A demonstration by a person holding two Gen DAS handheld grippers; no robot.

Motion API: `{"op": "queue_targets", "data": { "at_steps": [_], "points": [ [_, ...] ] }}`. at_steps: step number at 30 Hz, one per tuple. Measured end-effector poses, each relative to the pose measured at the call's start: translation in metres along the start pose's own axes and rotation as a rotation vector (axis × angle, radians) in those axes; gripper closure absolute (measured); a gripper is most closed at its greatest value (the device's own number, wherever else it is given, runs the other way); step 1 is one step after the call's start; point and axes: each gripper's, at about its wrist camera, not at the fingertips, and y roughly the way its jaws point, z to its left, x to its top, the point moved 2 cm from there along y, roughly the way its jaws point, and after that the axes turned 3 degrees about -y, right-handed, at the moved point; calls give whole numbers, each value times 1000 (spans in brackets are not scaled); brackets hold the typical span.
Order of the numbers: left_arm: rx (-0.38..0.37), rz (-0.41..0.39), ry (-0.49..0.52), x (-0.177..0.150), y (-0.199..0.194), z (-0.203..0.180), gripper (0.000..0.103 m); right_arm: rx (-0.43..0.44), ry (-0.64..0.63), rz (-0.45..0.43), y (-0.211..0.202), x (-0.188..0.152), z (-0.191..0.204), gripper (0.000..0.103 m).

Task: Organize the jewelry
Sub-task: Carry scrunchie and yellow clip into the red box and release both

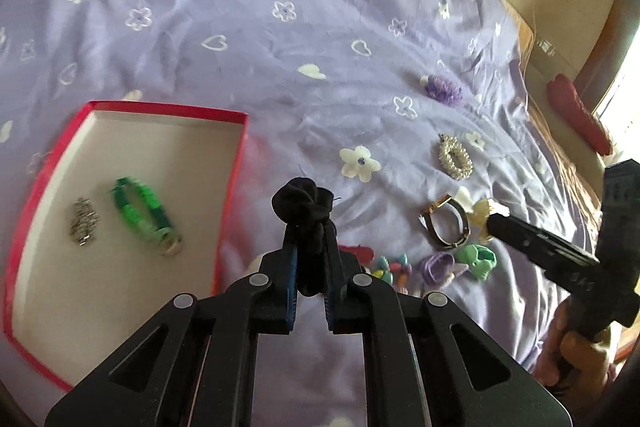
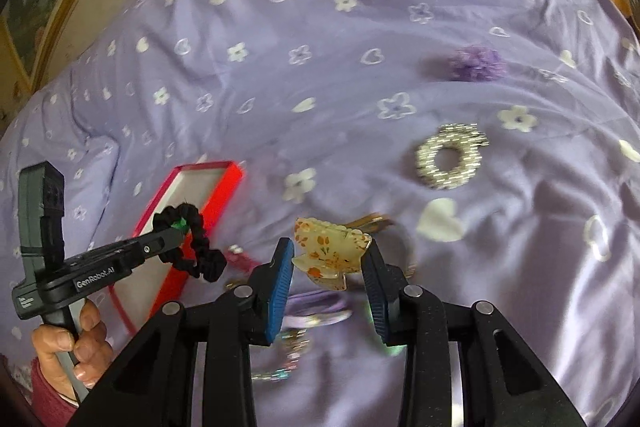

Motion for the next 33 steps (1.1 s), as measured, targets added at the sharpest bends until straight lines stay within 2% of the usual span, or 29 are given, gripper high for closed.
{"op": "queue_targets", "data": {
  "at_steps": [14, 33],
  "points": [
    [37, -74, -132, -23, -61, 66, 94, 105, -96, 65, 19, -16, 79, 68],
    [79, -119, -250, -34, -80, 140, 94, 214, -193, 131, 66, -18, 167, 68]
  ]
}}
